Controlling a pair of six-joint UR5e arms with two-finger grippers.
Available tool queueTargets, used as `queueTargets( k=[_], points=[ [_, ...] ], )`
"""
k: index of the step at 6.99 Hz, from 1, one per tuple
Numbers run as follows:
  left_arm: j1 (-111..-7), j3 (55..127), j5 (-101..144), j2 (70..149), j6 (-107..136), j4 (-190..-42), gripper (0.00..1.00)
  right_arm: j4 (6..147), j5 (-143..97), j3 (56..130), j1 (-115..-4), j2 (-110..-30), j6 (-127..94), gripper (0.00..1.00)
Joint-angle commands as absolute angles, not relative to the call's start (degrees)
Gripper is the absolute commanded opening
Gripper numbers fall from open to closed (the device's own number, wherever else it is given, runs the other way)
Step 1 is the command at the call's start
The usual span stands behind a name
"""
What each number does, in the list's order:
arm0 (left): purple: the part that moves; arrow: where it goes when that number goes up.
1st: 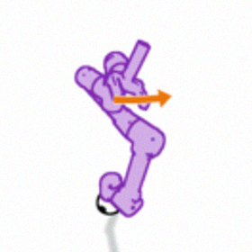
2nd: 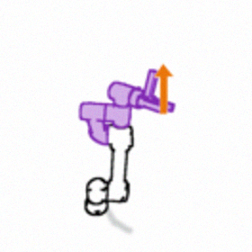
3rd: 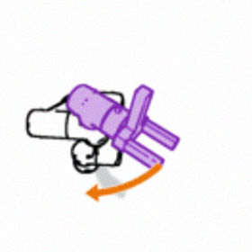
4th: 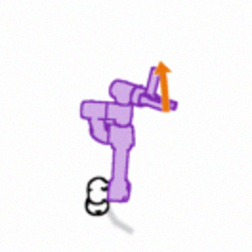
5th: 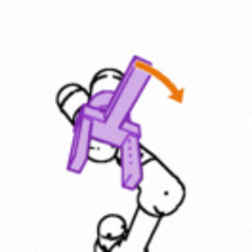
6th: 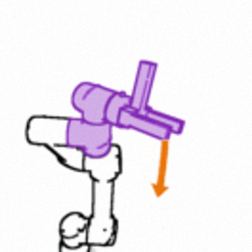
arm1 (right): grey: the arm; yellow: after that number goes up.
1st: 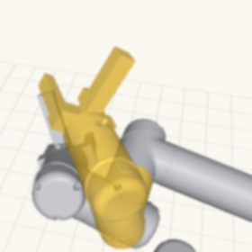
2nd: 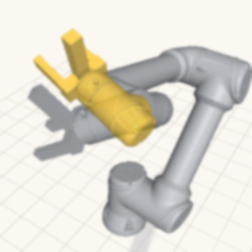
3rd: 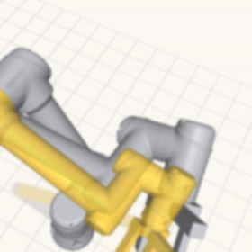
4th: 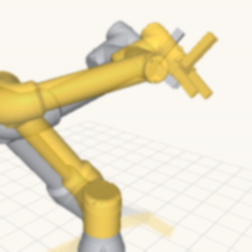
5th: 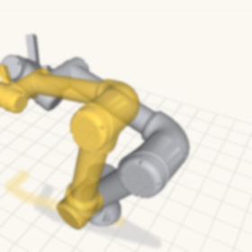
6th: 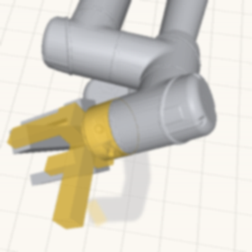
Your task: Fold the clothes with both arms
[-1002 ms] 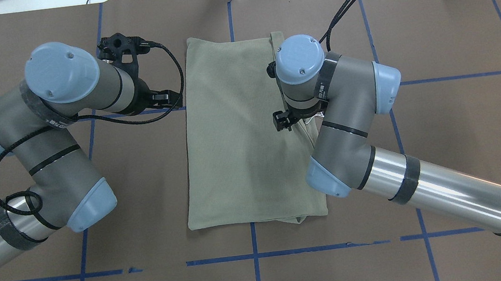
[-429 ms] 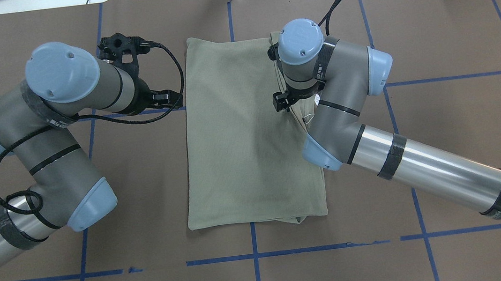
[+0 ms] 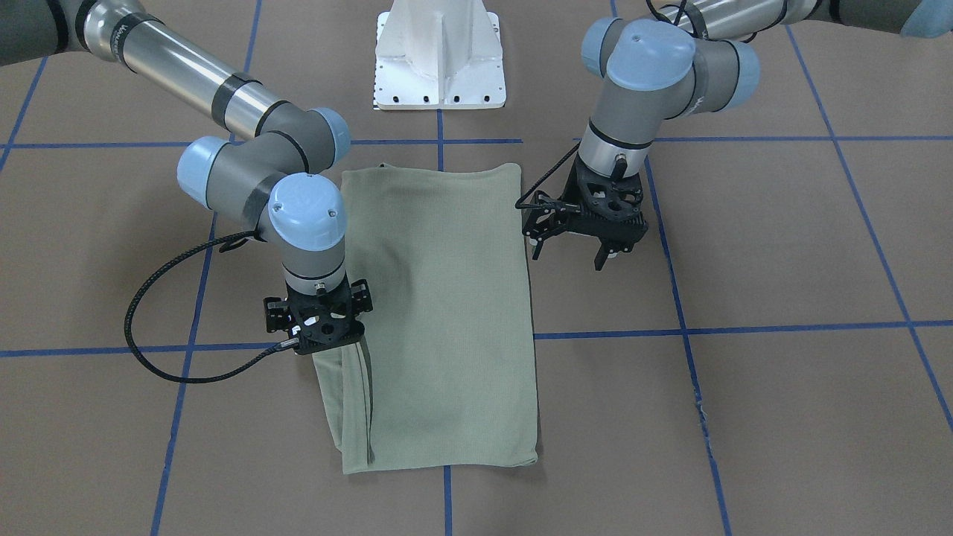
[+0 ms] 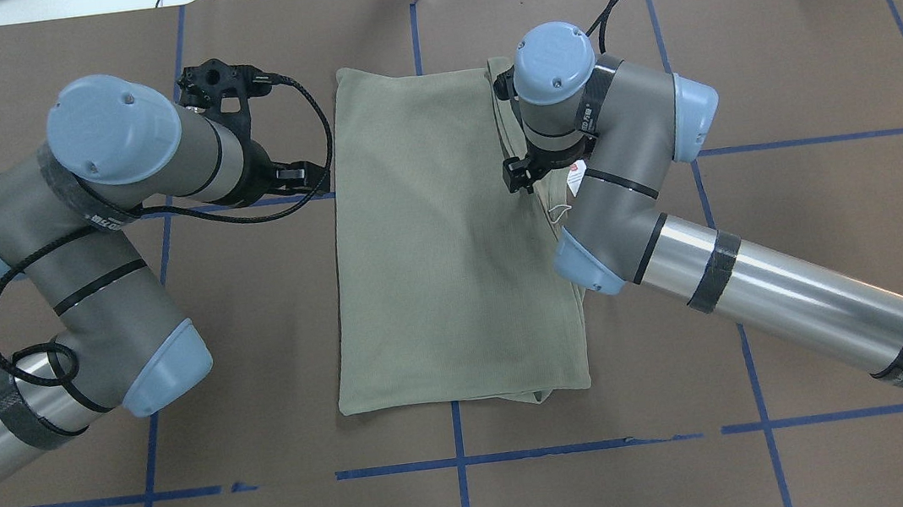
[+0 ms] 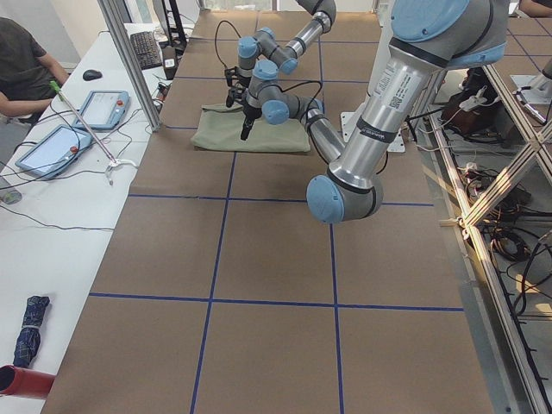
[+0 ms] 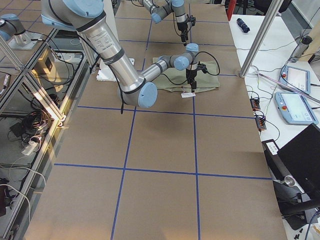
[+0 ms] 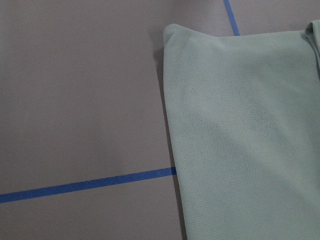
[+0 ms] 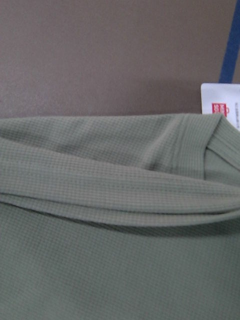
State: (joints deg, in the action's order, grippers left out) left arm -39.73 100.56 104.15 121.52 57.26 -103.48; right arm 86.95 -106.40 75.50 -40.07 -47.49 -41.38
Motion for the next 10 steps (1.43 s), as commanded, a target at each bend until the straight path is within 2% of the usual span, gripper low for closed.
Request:
queueTargets(
  k=[1, 5, 7, 10],
  points=[
    [-39.6, 100.7, 104.2, 121.8, 57.6, -103.4, 1.0, 87.1, -109.0, 75.5, -43.6, -49.8, -37.1, 1.0],
    [-39.7, 102.1, 104.1, 121.9, 57.9, -103.2, 1.0, 86.7, -112.2, 74.8, -44.8, -46.7, -36.5, 1.0],
    [-39.8, 102.0, 103.8, 121.9, 57.8, -103.2, 1.0, 86.1, -111.9, 63.5, -44.6, -37.1, -36.4, 1.0],
    [-39.8, 102.0, 103.8, 121.9, 57.8, -103.3, 1.0, 77.6, -109.9, 52.5, -44.5, -33.1, -36.3, 1.0]
  ],
)
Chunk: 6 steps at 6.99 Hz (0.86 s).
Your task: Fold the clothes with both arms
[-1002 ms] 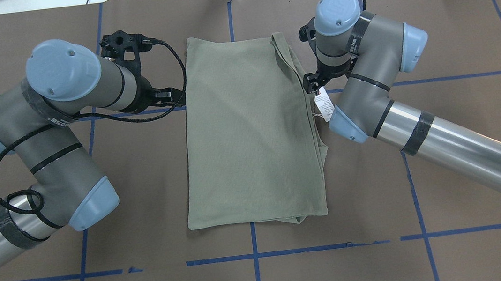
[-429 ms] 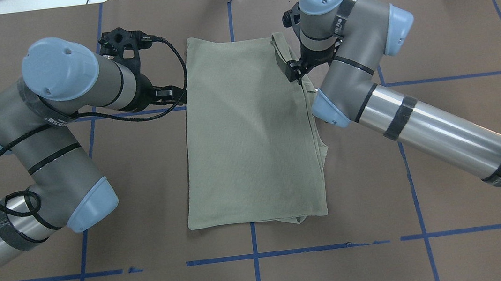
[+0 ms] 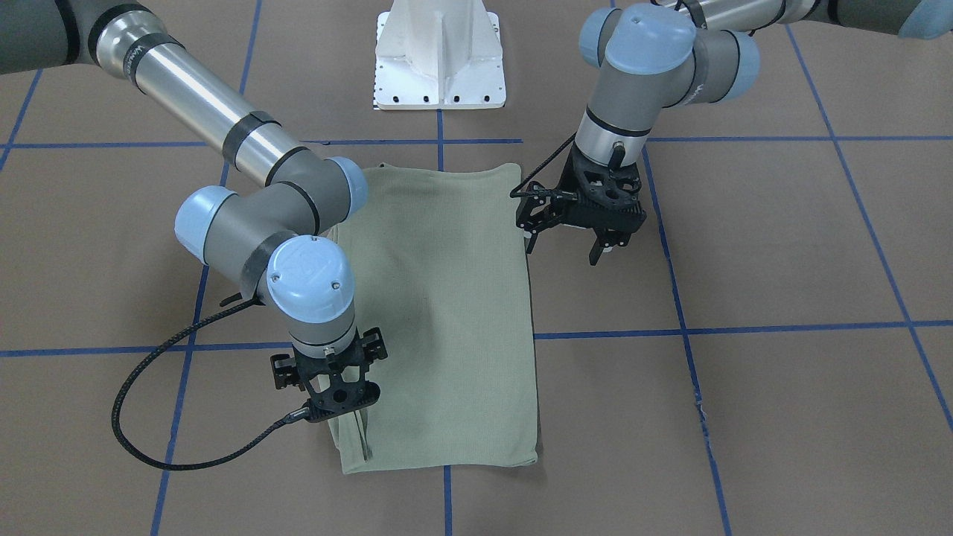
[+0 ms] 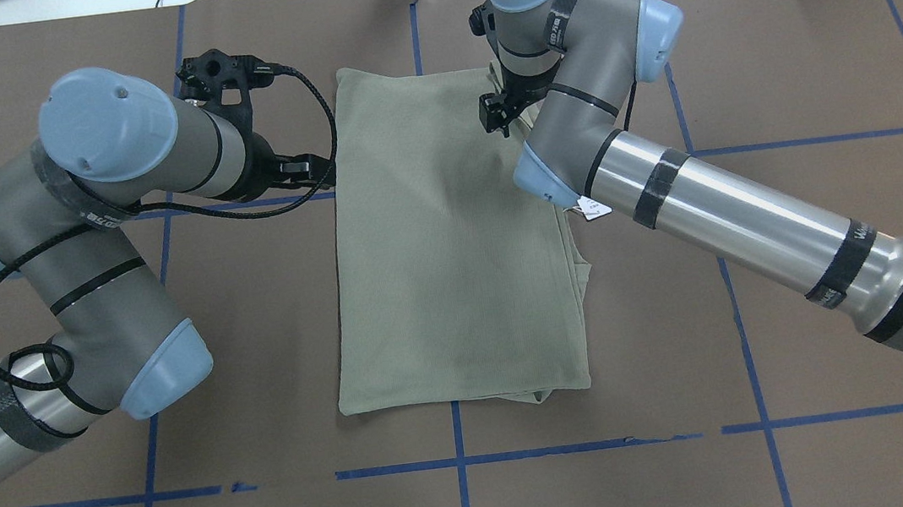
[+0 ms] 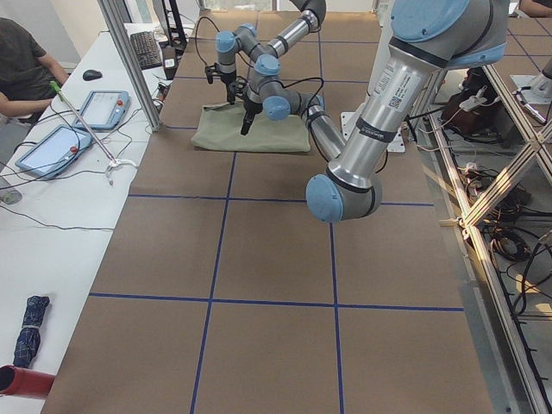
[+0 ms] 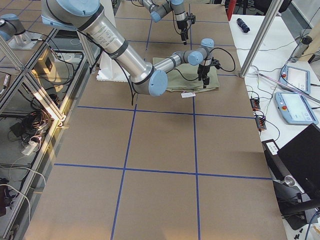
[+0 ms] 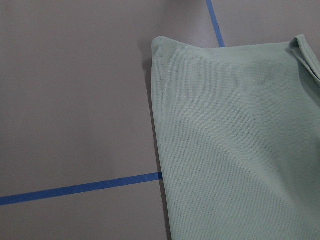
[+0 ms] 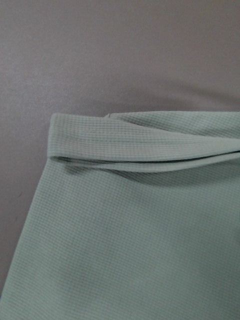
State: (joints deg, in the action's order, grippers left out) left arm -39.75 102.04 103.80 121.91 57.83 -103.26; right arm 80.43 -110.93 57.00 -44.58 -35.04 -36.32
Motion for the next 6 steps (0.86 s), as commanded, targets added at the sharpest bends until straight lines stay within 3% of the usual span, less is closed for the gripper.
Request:
queueTargets(
  k=[1, 6],
  points=[
    [-39.8, 102.0, 103.8, 122.0, 57.8, -103.2, 1.0, 76.0, -109.8, 50.6, -44.5, -32.8, -36.3, 1.0],
    [-39.8, 101.9, 103.7, 122.1, 57.8, -103.0, 1.0, 75.5, -109.5, 49.3, -45.6, -33.4, -34.3, 1.0]
  ],
)
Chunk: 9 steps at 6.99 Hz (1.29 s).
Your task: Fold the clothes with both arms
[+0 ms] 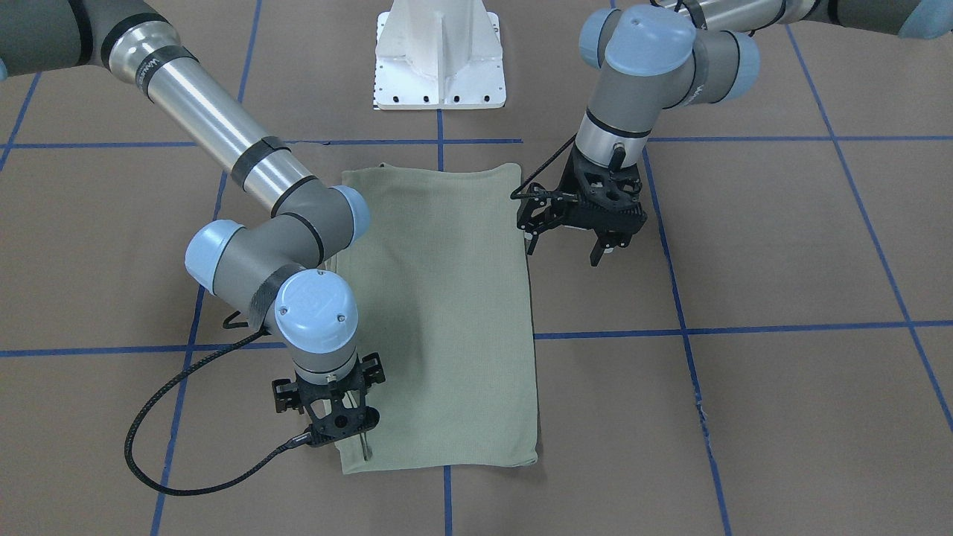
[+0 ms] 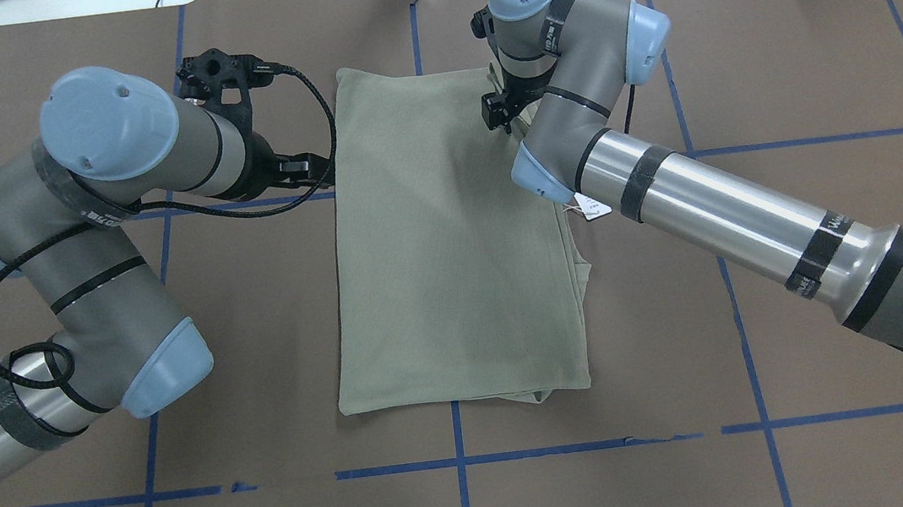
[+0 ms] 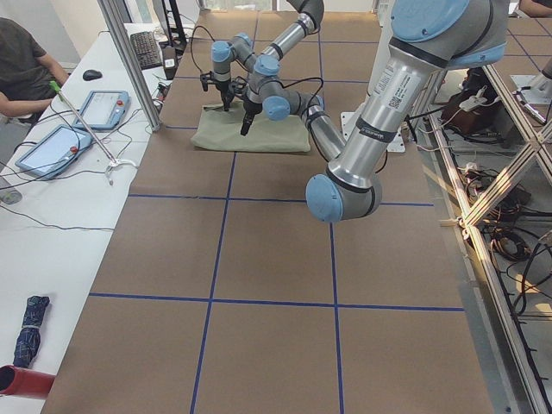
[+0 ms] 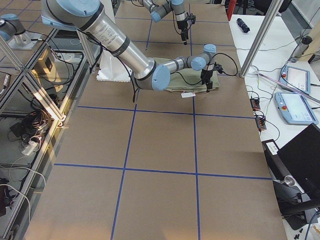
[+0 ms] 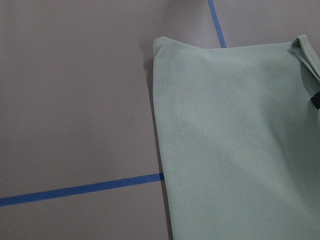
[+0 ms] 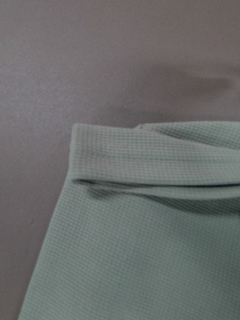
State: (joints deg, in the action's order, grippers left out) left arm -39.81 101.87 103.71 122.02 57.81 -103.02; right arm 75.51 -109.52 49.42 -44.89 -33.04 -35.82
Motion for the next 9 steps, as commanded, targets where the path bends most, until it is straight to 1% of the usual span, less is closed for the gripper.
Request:
queueTargets(
  k=[1, 4, 5, 6, 8, 9],
  points=[
    [-39.7, 101.9, 103.7, 122.1, 57.8, -103.0, 1.0, 75.5, -109.5, 49.3, -46.5, -34.4, -33.1, 1.0],
    [-39.7, 101.8, 103.7, 122.9, 57.9, -102.9, 1.0, 75.6, -110.0, 49.6, -48.7, -35.6, -30.1, 1.0],
    [-39.8, 101.8, 103.8, 122.9, 57.9, -102.9, 1.0, 75.8, -110.6, 51.2, -48.9, -35.5, -30.4, 1.0],
    [-39.9, 101.8, 104.1, 122.8, 58.1, -102.7, 1.0, 77.5, -112.5, 55.4, -48.9, -36.4, -30.5, 1.0],
    [-39.4, 103.0, 110.3, 120.2, 68.3, -103.4, 1.0, 91.0, -116.6, 75.2, -48.9, -43.6, -31.5, 1.0],
    [-38.2, 106.3, 111.0, 117.4, 73.0, -103.4, 1.0, 93.6, -118.5, 84.2, -47.9, -48.2, -34.9, 1.0]
  ],
)
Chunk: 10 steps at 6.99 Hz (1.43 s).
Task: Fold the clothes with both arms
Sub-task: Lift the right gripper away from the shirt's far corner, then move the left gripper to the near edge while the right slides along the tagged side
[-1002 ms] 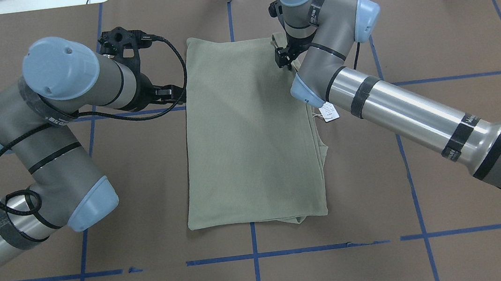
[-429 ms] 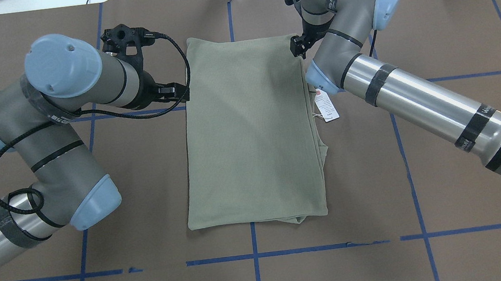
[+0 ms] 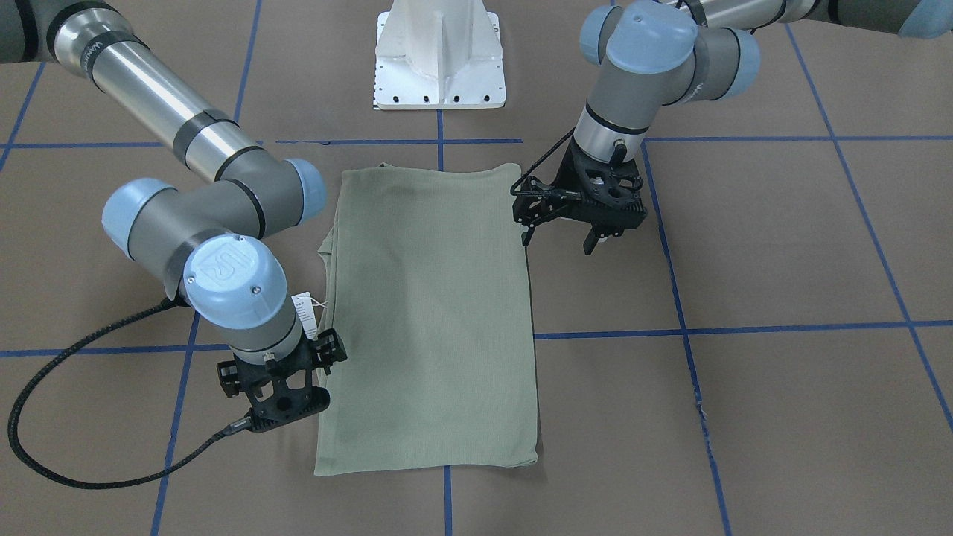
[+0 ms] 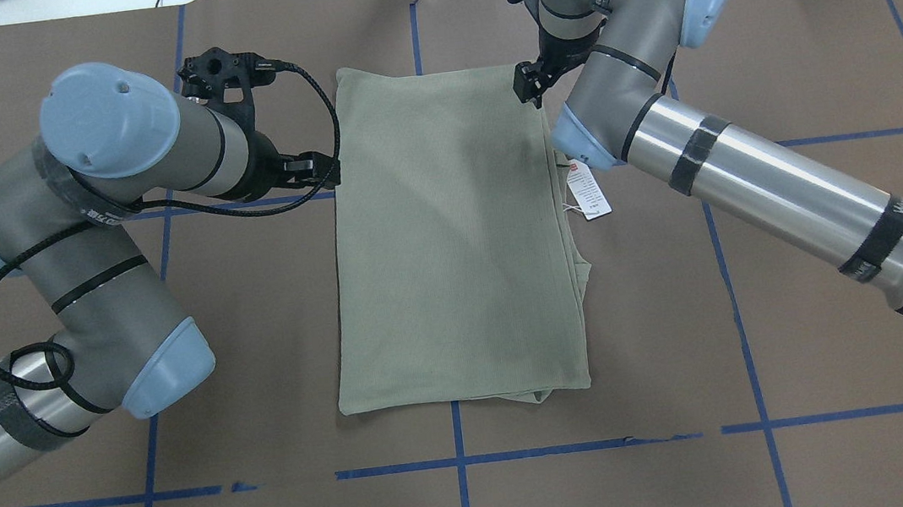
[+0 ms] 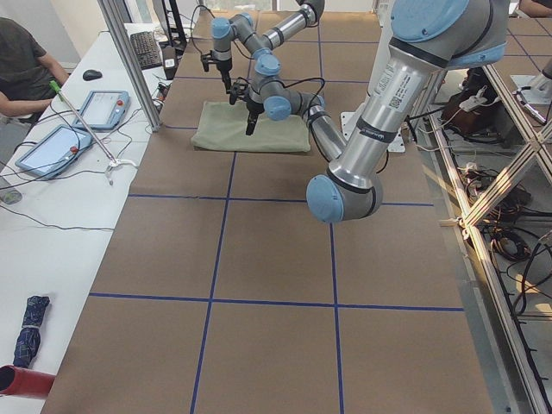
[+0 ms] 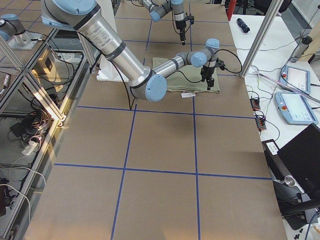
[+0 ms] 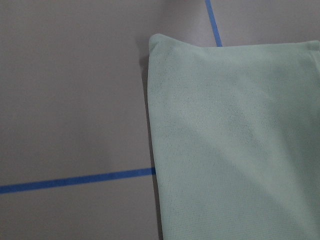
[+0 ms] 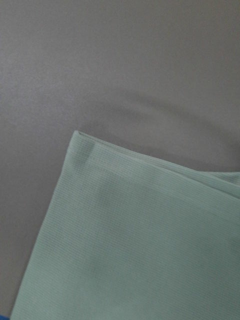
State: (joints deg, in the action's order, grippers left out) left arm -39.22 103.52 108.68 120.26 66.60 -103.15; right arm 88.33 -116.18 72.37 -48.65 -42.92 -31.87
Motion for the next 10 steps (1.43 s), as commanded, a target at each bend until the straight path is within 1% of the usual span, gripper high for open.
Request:
queueTargets(
  k=[1, 2, 3, 4, 6, 8, 10],
  points=[
    [-33.9, 108.5, 110.6, 114.9, 80.3, -103.7, 1.0, 92.9, -120.1, 91.8, -45.9, -54.0, -43.0, 1.0],
    [-30.1, 108.8, 109.4, 114.8, 88.2, -104.4, 1.0, 92.9, -120.3, 98.4, -44.2, -57.8, -49.5, 1.0],
    [-23.9, 108.7, 103.3, 114.6, 95.1, -106.1, 1.0, 92.9, -120.2, 104.4, -42.5, -61.3, -52.4, 1.0],
    [-19.4, 108.7, 99.1, 112.8, 100.8, -109.9, 1.0, 92.9, -120.1, 107.9, -40.9, -62.6, -58.0, 1.0],
    [-16.5, 106.5, 95.4, 112.3, 103.4, -112.0, 1.0, 92.9, -119.7, 109.2, -39.5, -62.7, -59.4, 1.0],
    [-16.0, 105.5, 94.3, 112.1, 103.6, -111.6, 1.0, 92.9, -119.5, 109.2, -39.1, -62.7, -59.5, 1.0],
    [-16.0, 104.8, 94.4, 112.1, 103.5, -111.4, 0.98, 92.9, -119.5, 109.2, -39.1, -62.6, -59.9, 1.0]
  ],
)
